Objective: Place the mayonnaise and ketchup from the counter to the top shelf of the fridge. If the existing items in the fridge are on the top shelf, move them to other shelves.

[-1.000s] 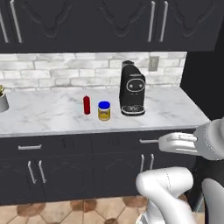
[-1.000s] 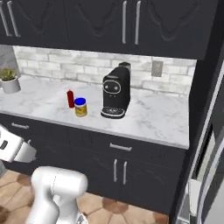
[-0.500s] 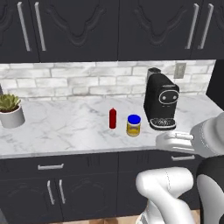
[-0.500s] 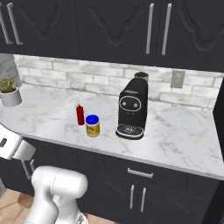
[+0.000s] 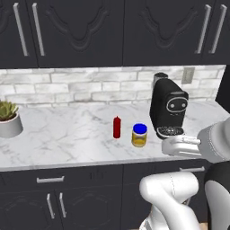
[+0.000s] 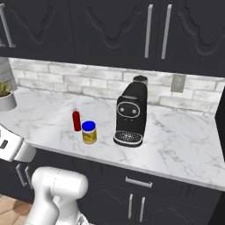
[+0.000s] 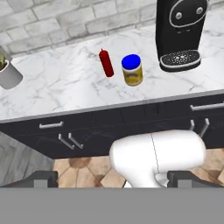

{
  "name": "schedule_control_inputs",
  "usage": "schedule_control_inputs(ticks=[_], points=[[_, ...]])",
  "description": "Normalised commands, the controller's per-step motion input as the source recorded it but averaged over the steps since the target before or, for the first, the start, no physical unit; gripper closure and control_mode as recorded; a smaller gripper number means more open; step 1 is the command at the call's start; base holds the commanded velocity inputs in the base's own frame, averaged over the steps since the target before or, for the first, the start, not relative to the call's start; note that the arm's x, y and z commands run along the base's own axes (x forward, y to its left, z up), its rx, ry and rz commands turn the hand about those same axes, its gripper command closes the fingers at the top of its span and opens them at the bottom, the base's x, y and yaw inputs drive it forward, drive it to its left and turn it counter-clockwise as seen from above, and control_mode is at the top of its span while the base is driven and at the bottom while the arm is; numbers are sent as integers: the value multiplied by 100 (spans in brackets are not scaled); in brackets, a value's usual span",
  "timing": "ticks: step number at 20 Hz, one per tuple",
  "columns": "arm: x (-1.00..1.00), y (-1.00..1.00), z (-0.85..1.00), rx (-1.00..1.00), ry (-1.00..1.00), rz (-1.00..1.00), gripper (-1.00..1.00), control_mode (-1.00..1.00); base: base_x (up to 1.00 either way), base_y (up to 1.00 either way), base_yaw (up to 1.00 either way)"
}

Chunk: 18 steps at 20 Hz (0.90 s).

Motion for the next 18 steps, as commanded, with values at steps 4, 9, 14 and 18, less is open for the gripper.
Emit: schedule_control_inputs(ticks=[4, 9, 14, 18], points=[[26, 0, 0, 0, 0, 0, -100, -100, 9, 0, 0], [5, -2, 0, 0, 0, 0, -100, -100, 0, 0, 0], [52, -18, -14, -3, 0, 0, -100, -100, 0, 0, 0], [100, -40, -29, -2, 3, 0, -100, -100, 0, 0, 0]])
